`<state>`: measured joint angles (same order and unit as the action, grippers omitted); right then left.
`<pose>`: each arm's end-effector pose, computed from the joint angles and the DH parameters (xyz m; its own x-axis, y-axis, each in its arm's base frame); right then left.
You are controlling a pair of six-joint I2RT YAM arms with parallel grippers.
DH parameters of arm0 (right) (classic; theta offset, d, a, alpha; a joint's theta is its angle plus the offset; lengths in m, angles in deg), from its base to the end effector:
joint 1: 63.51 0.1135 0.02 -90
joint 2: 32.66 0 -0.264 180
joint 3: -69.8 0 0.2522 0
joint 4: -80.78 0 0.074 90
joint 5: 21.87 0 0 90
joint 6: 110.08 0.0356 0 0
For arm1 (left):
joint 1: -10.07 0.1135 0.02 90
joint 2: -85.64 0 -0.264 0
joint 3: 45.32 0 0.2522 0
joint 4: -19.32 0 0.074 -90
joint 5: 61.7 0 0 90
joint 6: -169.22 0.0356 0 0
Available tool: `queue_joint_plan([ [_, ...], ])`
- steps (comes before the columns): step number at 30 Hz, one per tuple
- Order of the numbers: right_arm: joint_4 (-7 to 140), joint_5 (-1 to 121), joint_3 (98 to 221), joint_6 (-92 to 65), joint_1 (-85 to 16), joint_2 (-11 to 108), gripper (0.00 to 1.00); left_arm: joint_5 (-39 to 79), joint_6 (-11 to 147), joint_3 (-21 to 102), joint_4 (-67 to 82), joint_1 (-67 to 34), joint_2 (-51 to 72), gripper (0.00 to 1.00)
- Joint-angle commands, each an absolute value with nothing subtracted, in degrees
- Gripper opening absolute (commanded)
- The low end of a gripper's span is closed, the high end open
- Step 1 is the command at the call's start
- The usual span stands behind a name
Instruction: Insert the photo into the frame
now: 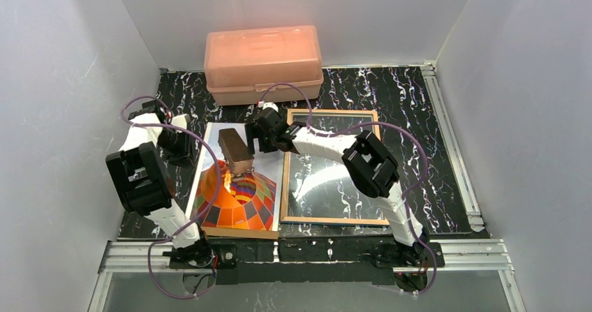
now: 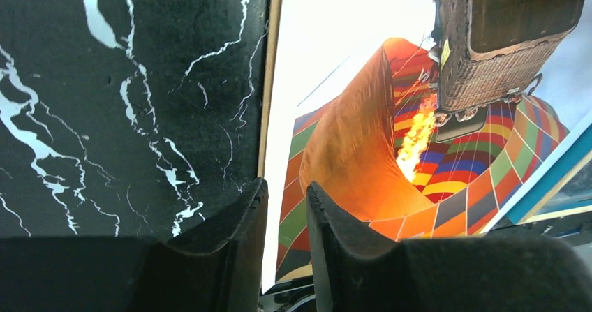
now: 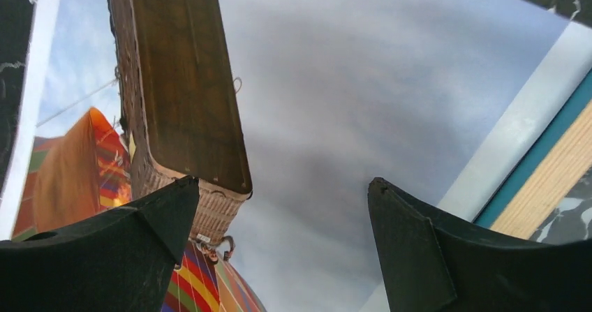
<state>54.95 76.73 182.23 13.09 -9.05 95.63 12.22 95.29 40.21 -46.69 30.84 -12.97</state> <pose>0.2995 0.4101 0.1792 -0.7283 -0.0888 -0.6795 -0.4076 0.8532 0.3253 0.3080 0.1063 0.2112 -0.9630 -0.0808 -0.2572 -0.0262 0.9776 -0.2090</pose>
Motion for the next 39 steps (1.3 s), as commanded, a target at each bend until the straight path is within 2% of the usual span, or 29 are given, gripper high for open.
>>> queue_joint_plan([
  [1, 53.72, 78.28, 181.57, 15.92, -11.79, 94.26, 0.99, 14.27, 95.74, 39.44, -45.43, 27.68, -11.75, 0.23],
  [6, 55.9, 78.66, 176.83, 16.38, -13.66, 91.46, 0.99, 15.53, 94.6, 39.89, -43.94, 24.87, -13.85, 0.16],
  [13, 54.96, 79.62, 173.74, 15.72, -15.52, 88.87, 0.99, 17.98, 93.08, 41.61, -42.61, 23.08, -16.76, 0.12],
  [26, 50.65, 81.3, 175.85, 15.75, -15.87, 89.27, 0.99, 20.32, 93.15, 44.15, -42.12, 23.07, -17.49, 0.11],
  [39, 52.94, 79.61, 176.24, 22.5, -15.91, 92.29, 0.99, 21.53, 91.49, 43.3, -38.91, 20.47, -22.18, 0.1],
])
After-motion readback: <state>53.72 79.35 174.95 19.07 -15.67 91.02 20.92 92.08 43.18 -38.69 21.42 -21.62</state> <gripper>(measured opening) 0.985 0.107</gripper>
